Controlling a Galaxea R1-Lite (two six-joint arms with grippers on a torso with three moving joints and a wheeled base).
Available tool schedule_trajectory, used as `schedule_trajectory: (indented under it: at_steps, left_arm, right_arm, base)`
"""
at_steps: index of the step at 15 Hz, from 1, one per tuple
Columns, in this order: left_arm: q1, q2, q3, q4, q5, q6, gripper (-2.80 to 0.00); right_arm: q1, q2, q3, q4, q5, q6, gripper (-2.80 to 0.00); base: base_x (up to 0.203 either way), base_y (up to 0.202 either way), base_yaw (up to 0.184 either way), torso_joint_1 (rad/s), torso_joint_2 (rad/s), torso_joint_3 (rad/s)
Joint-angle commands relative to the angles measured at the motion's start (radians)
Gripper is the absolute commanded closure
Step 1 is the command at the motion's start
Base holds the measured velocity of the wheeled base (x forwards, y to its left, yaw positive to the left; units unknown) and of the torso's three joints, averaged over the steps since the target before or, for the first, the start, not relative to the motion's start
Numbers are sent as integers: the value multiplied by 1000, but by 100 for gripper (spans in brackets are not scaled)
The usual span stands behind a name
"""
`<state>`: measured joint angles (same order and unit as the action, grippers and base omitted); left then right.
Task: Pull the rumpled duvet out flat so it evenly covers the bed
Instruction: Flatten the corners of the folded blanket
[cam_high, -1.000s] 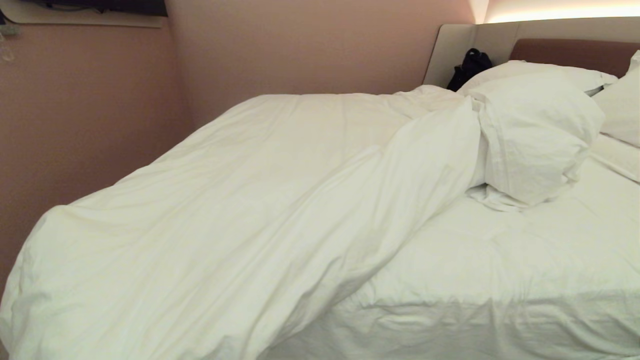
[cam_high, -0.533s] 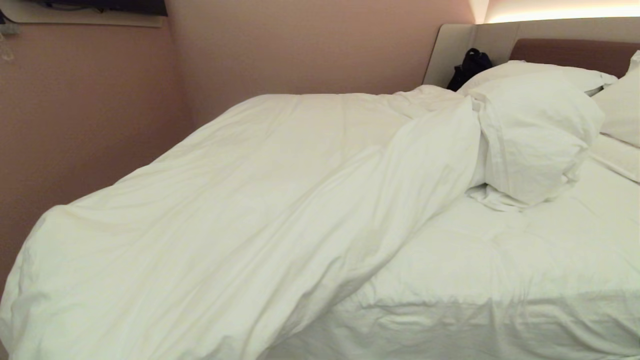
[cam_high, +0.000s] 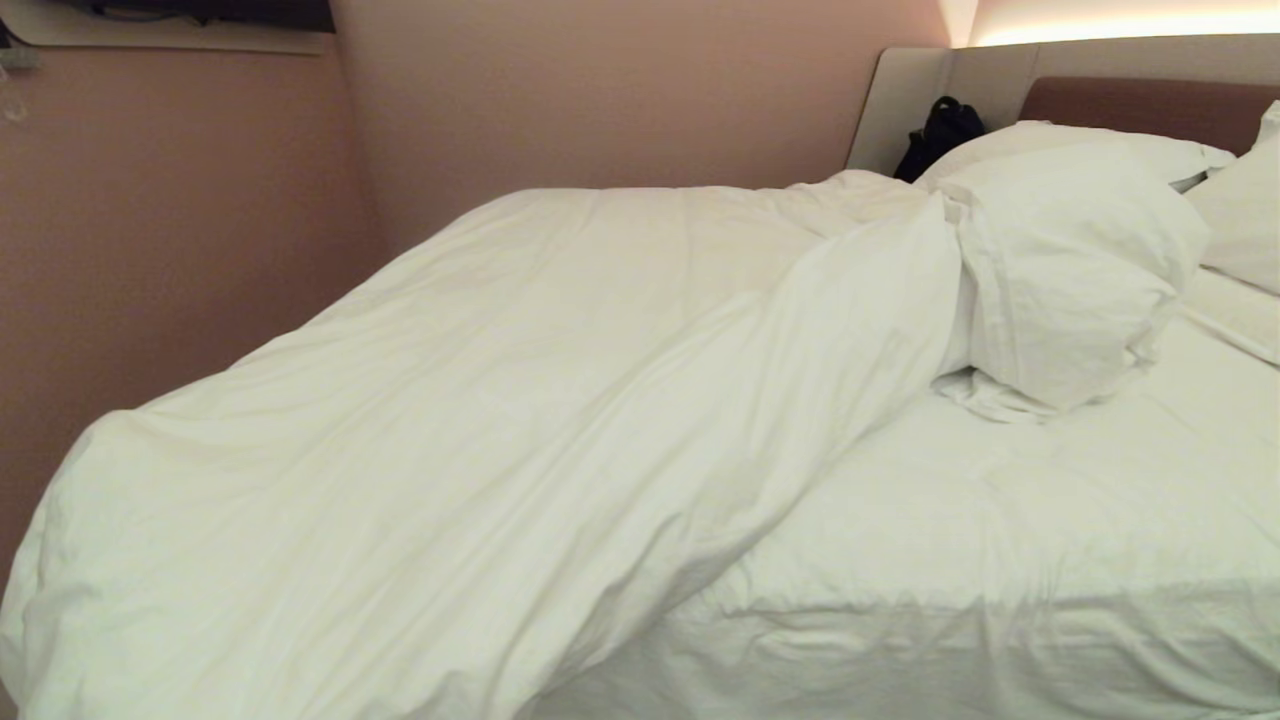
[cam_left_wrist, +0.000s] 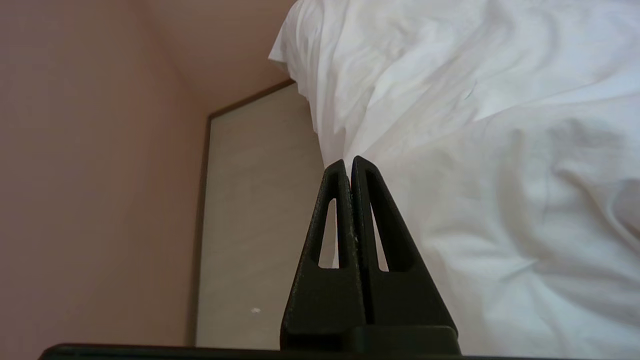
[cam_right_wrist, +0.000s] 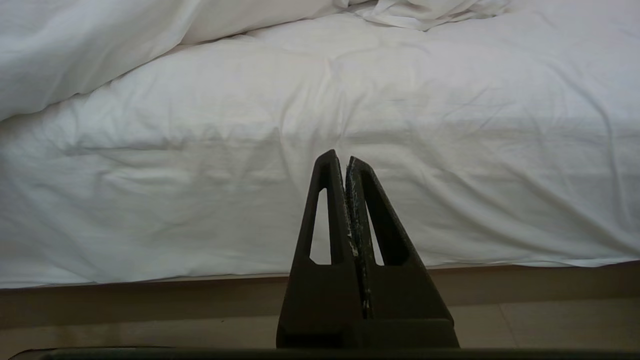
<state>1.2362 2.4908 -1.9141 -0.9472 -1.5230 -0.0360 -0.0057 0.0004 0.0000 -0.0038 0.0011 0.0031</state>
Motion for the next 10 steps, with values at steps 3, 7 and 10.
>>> schedule_trajectory:
  at_steps: [3, 7, 10]
  left_arm:
    - [-9, -8, -9, 25, -47, -20, 0]
    - [-14, -13, -11, -48, -47, -53, 0]
    - [-14, -67, -11, -52, -47, -56, 0]
  right_arm:
    - [0, 0, 0, -1, 0, 0, 0]
    - [0, 0, 0, -1, 0, 0, 0]
    - [0, 0, 0, -1, 0, 0, 0]
  base:
    - [0, 0, 0, 0, 0, 0]
    - [0, 0, 0, 0, 0, 0]
    - [0, 0, 0, 0, 0, 0]
